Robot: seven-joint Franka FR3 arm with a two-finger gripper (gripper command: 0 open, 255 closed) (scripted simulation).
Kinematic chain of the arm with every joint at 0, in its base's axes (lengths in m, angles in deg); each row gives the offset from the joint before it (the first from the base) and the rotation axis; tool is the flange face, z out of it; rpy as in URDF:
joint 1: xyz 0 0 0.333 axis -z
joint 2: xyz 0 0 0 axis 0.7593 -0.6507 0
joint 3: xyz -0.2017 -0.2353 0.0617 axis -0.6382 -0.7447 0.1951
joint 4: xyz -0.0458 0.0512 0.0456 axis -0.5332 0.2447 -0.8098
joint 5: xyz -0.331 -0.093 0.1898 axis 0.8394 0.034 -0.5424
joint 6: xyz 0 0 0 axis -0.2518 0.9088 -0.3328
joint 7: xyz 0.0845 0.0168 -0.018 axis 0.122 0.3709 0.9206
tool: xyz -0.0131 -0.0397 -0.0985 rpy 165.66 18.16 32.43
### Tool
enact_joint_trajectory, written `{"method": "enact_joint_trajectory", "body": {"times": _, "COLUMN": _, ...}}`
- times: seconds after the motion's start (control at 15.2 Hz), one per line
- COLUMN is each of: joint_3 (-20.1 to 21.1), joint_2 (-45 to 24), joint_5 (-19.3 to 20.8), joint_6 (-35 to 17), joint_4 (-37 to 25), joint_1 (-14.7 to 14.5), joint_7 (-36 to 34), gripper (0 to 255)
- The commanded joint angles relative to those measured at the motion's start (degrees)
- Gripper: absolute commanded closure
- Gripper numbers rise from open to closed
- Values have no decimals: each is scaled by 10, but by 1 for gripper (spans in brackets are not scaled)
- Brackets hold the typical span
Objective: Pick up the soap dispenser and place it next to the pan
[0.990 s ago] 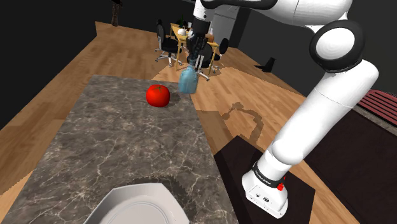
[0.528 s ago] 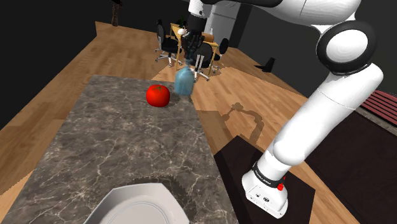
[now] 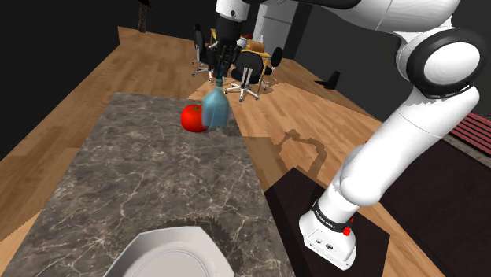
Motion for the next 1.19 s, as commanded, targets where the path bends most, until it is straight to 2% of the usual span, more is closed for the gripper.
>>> {"method": "enact_joint_trajectory", "body": {"times": 0.0, "joint_3": 15, "joint_2": 6, "joint_5": -1, "joint_6": -1, "joint_4": 7, "joint_1": -12, "joint_7": -28, "gripper": 255}}
{"method": "enact_joint_trajectory", "body": {"times": 0.59, "joint_3": 89, "joint_2": -21, "joint_5": 4, "joint_6": 10, "joint_4": -27, "joint_1": -66, "joint_7": -157, "gripper": 255}}
{"method": "enact_joint_trajectory", "body": {"times": 1.12, "joint_3": 153, "joint_2": -91, "joint_5": 33, "joint_6": 31, "joint_4": -107, "joint_1": -123, "joint_7": -279, "gripper": 255}}
